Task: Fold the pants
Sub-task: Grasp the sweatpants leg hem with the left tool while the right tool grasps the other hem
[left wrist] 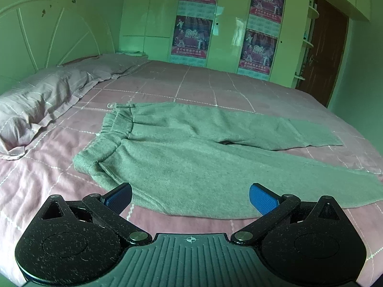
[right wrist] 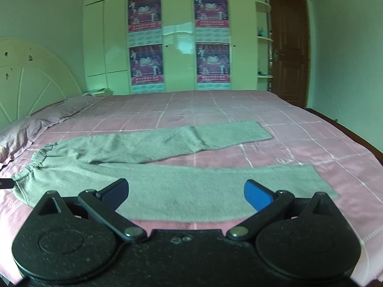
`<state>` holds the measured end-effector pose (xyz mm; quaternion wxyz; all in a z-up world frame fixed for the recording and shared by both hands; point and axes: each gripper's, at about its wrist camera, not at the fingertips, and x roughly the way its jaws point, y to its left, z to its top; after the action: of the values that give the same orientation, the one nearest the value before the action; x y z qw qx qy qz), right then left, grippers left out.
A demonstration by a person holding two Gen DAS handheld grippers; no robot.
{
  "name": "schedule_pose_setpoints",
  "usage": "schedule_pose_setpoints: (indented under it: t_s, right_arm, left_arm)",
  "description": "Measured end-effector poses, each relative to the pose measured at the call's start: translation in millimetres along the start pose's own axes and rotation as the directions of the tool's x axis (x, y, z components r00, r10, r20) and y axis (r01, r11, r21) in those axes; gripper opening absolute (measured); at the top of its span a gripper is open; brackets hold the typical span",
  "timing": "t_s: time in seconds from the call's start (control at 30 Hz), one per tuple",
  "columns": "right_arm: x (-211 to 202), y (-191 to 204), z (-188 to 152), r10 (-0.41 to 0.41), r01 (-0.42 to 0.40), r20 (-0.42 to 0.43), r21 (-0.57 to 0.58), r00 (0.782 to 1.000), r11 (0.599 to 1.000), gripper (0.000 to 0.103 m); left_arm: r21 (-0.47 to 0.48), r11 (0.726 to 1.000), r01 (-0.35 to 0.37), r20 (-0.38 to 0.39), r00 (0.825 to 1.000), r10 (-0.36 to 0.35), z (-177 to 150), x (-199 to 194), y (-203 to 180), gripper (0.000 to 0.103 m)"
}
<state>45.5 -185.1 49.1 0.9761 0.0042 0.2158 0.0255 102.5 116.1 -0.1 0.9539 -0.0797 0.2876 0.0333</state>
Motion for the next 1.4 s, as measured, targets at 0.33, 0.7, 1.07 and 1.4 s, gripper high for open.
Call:
schedule_pose_setpoints:
  t_s: [0.33, 0.7, 1.07, 1.4]
  right_arm:
    - [118.9, 18.5, 75.8, 0.15, -0.15, -0.017, -0.012, 0.989, 0.989, 0.084]
    - [337.5, 95.4, 122.4, 0.287, -0.351, -0.246, -0.28, 0.926, 0.893, 0.048]
    - [468.2, 145.5, 119.9, 0.295, -0.441, -0.364, -0.434, 0.884, 0.786, 0.032]
    - [504.5, 146.1, 119.8, 0.288, -0.548, -0.502, -0.51, 0.816, 0.664, 0.037]
  left_arm:
    - [0.058, 0.996, -0.069, -0.01, 0.997, 0.07, 97.2, 118.3, 91.2, 0.099]
    - [-0.026, 0.996, -0.086, -0.172, 0.982, 0.081, 147.6, 290.4, 183.6, 0.073]
    - [0.024, 0.999, -0.037, -0.25, 0.967, 0.042, 168.6, 372.7, 191.7, 0.07]
    - [0.062, 0.997, 0.046, -0.26, 0.965, -0.028, 171.2, 387.2, 202.3, 0.085]
